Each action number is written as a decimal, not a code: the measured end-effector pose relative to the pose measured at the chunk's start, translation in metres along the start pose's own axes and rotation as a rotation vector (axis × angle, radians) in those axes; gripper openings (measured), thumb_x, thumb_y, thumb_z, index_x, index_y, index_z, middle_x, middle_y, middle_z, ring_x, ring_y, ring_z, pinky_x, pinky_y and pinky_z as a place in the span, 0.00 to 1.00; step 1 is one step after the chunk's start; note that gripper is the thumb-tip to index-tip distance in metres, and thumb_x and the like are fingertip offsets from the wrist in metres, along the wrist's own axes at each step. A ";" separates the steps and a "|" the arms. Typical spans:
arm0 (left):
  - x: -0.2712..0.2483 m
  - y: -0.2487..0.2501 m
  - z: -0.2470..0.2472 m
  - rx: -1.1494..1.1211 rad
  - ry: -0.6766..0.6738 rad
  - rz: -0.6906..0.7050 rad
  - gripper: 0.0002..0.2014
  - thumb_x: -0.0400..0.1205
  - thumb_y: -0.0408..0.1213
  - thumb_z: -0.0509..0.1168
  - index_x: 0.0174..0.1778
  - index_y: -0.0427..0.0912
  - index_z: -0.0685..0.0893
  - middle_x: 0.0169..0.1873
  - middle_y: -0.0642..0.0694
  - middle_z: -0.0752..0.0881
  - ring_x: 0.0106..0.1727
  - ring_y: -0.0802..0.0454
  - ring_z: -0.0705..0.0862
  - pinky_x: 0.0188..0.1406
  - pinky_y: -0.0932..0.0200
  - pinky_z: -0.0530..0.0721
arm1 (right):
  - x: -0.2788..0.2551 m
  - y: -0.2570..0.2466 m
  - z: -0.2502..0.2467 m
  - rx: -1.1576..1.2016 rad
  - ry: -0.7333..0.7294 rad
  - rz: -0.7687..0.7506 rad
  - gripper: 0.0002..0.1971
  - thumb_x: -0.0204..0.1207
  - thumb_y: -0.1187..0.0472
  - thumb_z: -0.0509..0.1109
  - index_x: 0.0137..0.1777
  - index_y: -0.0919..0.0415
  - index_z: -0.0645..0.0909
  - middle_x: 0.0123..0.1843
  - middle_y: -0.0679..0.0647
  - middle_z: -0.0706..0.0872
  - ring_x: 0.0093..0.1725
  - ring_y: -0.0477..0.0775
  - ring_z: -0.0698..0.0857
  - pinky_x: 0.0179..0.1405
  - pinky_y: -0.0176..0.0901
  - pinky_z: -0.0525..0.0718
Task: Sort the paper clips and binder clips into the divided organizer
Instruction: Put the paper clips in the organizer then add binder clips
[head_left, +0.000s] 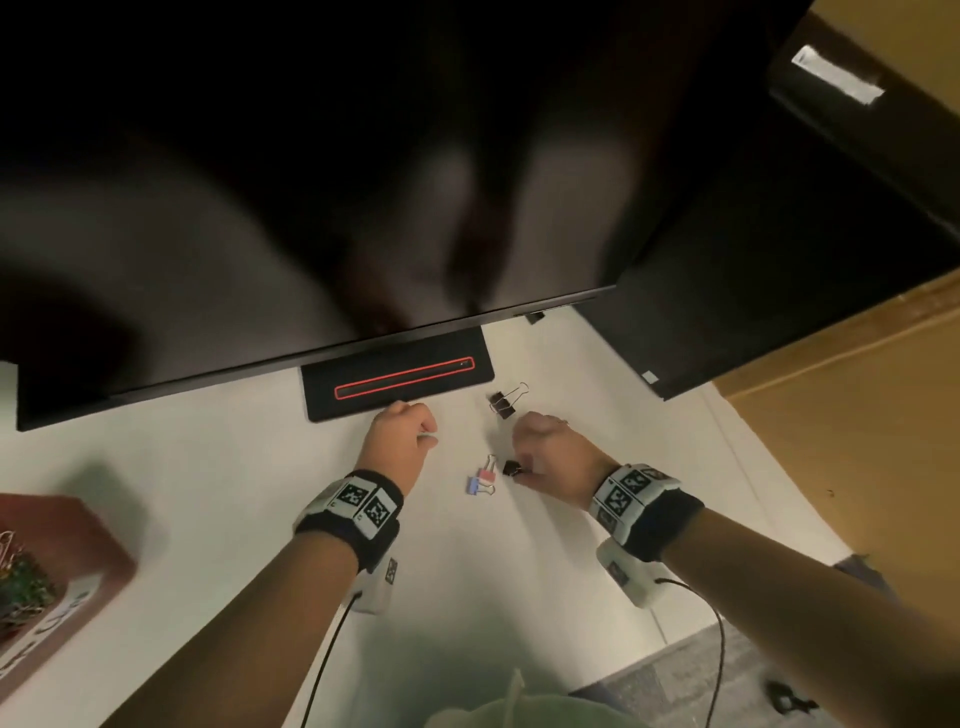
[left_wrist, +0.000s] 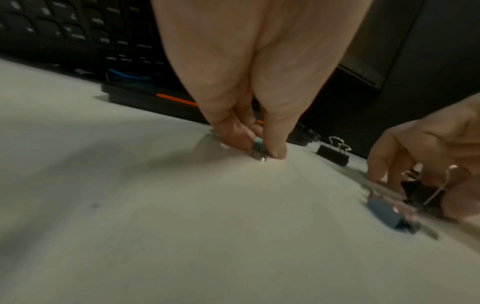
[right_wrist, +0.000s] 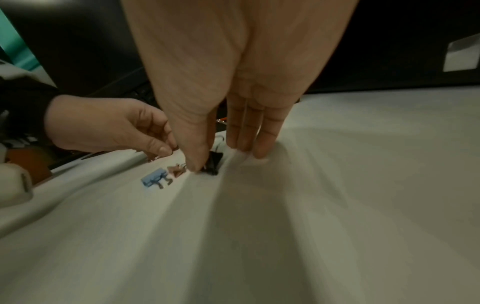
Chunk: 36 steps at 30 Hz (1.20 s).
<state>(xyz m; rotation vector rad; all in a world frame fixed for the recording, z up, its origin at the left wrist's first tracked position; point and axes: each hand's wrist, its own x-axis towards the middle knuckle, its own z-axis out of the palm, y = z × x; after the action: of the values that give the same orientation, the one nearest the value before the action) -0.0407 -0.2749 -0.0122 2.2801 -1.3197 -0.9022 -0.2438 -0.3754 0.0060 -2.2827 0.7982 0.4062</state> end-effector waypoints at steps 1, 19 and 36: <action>0.000 0.001 -0.003 -0.050 -0.008 -0.030 0.07 0.77 0.31 0.68 0.50 0.41 0.82 0.51 0.44 0.79 0.50 0.49 0.80 0.55 0.57 0.81 | 0.002 0.001 -0.004 0.004 0.018 -0.037 0.07 0.74 0.60 0.71 0.39 0.62 0.77 0.53 0.53 0.78 0.47 0.53 0.78 0.54 0.46 0.78; -0.024 0.029 0.030 -0.024 -0.320 0.171 0.21 0.77 0.29 0.66 0.66 0.47 0.79 0.53 0.52 0.69 0.53 0.57 0.80 0.67 0.62 0.77 | 0.045 0.004 -0.021 -0.012 0.037 -0.028 0.17 0.76 0.63 0.68 0.64 0.52 0.78 0.65 0.56 0.70 0.56 0.59 0.81 0.66 0.48 0.79; -0.054 -0.033 -0.001 -0.049 -0.066 0.007 0.07 0.76 0.28 0.66 0.42 0.41 0.88 0.44 0.47 0.78 0.42 0.51 0.82 0.50 0.66 0.78 | 0.029 -0.031 0.017 0.022 -0.069 -0.105 0.06 0.75 0.62 0.69 0.51 0.59 0.81 0.50 0.57 0.79 0.46 0.57 0.81 0.56 0.47 0.80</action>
<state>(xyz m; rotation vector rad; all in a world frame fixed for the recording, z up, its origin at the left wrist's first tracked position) -0.0385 -0.2112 -0.0119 2.2253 -1.3174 -1.0040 -0.2026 -0.3582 -0.0050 -2.2659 0.6423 0.4237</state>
